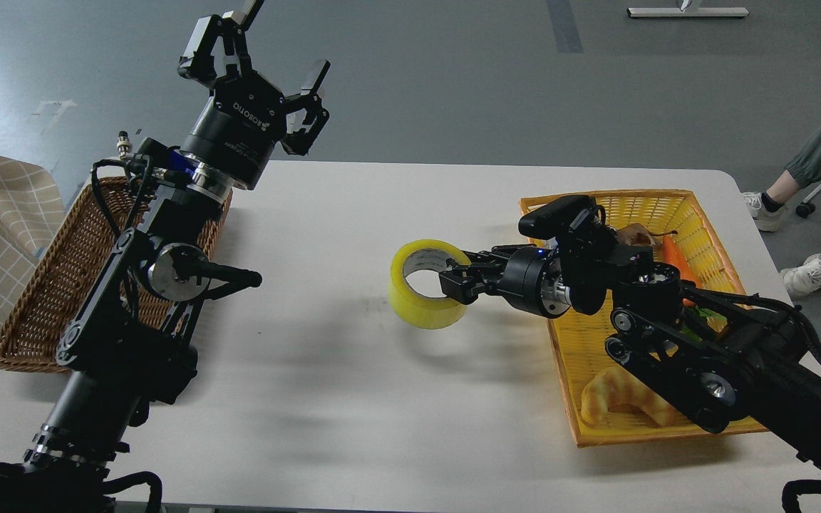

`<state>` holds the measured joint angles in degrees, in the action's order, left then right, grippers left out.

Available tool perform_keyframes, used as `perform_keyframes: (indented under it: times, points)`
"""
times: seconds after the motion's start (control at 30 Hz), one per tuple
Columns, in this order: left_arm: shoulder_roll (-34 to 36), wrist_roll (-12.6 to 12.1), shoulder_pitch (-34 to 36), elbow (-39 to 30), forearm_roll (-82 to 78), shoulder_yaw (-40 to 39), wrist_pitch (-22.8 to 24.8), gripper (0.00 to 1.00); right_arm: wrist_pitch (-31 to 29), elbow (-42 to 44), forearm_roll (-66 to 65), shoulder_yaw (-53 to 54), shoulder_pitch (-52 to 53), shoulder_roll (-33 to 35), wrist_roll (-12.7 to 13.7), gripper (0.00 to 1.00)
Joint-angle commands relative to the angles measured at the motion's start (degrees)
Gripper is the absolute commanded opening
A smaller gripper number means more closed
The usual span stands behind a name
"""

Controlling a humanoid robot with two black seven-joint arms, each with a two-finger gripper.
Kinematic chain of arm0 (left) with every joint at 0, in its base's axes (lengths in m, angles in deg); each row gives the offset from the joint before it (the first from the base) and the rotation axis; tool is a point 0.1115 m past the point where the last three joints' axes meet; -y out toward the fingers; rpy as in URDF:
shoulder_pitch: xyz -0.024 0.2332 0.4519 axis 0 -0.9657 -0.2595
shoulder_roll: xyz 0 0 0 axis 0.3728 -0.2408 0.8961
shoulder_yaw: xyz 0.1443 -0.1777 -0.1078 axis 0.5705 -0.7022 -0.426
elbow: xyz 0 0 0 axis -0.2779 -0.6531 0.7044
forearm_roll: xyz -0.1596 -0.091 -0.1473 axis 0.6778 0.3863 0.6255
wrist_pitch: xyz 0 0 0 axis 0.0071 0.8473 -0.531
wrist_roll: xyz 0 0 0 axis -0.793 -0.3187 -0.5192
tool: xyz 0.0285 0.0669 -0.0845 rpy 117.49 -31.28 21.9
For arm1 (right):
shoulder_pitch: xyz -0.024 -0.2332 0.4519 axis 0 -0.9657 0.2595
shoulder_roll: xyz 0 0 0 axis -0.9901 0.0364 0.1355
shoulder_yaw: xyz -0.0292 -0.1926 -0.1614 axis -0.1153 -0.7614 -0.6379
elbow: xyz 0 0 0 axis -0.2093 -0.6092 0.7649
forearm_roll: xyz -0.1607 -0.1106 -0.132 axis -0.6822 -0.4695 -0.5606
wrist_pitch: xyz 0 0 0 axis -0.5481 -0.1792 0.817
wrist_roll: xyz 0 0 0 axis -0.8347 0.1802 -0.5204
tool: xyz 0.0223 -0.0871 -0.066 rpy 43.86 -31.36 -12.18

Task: Place and transfer tape with both arms
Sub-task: 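Carry the tape roll out of the tray to the table center, then release the tape roll on the table and raise the right arm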

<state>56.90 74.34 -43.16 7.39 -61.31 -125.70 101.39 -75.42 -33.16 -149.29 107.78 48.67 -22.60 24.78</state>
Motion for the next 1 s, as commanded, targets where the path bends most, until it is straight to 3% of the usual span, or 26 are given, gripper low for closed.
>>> perform_keyframes:
  times: [0.0,0.43,0.63,0.7,0.97]
  points:
    - [0.00,0.00,-0.17,0.00,0.01,-0.17,0.00,0.98,0.04,-0.22,0.04,-0.72,-0.35,0.00,-0.02,0.28]
    - [0.00,0.97,-0.52,0.00,0.01,-0.08,0.09,0.98,0.04,-0.57,0.30,-1.08,-1.67,0.26,0.06,0.29]
    - [0.00,0.97,-0.61,-0.09,0.01,-0.17,0.09,0.98,-0.05,-0.57,0.39,-0.99,-2.11,0.17,0.06,0.40]
    - [0.00,0.97,-0.61,-0.09,0.01,-0.17,0.09,0.98,0.04,-0.66,0.39,-0.99,-2.20,0.08,0.06,0.51]
    - [0.00,0.97,-0.87,-0.09,0.01,-0.17,0.09,0.98,0.74,-0.48,0.48,0.41,-2.02,-0.09,-0.02,0.55]
